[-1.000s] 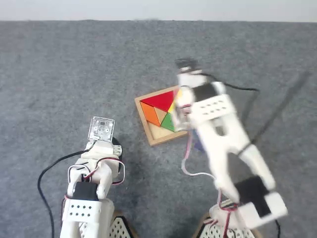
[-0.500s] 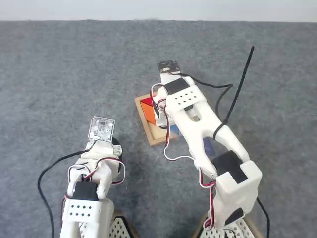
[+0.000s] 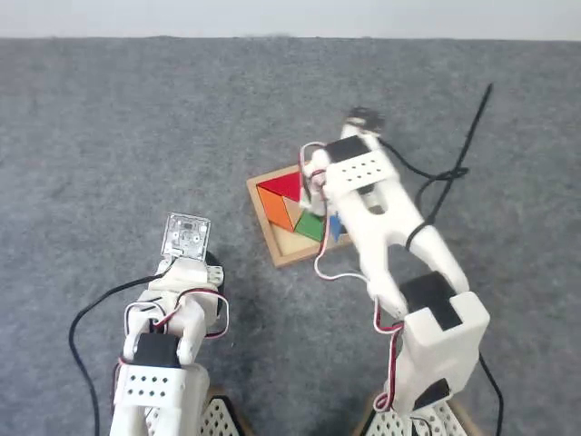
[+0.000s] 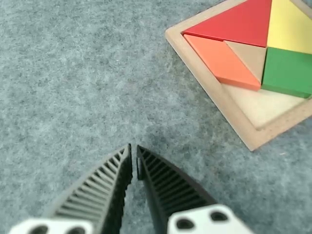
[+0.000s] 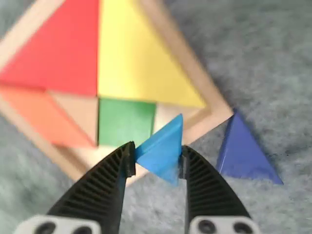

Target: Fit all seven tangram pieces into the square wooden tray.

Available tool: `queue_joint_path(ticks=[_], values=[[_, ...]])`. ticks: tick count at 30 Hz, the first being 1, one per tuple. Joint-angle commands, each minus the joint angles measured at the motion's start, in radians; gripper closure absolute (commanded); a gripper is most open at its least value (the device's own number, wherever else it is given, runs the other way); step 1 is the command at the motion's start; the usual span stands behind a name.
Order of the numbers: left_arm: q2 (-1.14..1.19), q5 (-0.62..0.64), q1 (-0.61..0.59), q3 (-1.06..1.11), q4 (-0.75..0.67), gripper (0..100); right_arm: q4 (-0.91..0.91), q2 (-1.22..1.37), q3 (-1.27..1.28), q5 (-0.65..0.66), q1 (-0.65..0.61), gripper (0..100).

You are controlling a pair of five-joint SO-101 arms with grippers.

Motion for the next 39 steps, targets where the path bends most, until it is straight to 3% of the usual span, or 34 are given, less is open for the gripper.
queue_joint_path(ticks=[1,6,13,21,26,35,39], values=[[-0.012,0.006,-0.005,-0.008,0.002,98,-0.059,-0.005,-0.052,-0.121,0.031,89.5],[-0.012,0.006,-0.005,-0.008,0.002,98,-0.076,-0.001,-0.052,-0.196,-0.018,89.0],[-0.012,0.006,-0.005,-0.008,0.002,98,-0.134,0.077,-0.058,-0.196,-0.018,88.7],[-0.012,0.006,-0.005,-0.008,0.002,98,-0.134,0.077,-0.074,-0.201,-0.024,63.8],[-0.012,0.006,-0.005,-0.008,0.002,98,-0.131,0.076,-0.104,-0.186,-0.025,60.8],[-0.012,0.006,-0.005,-0.008,0.002,98,-0.044,-0.211,-0.08,0.161,-0.073,69.4],[-0.012,0.006,-0.005,-0.008,0.002,98,-0.125,-0.45,0.118,0.422,-0.044,70.7]])
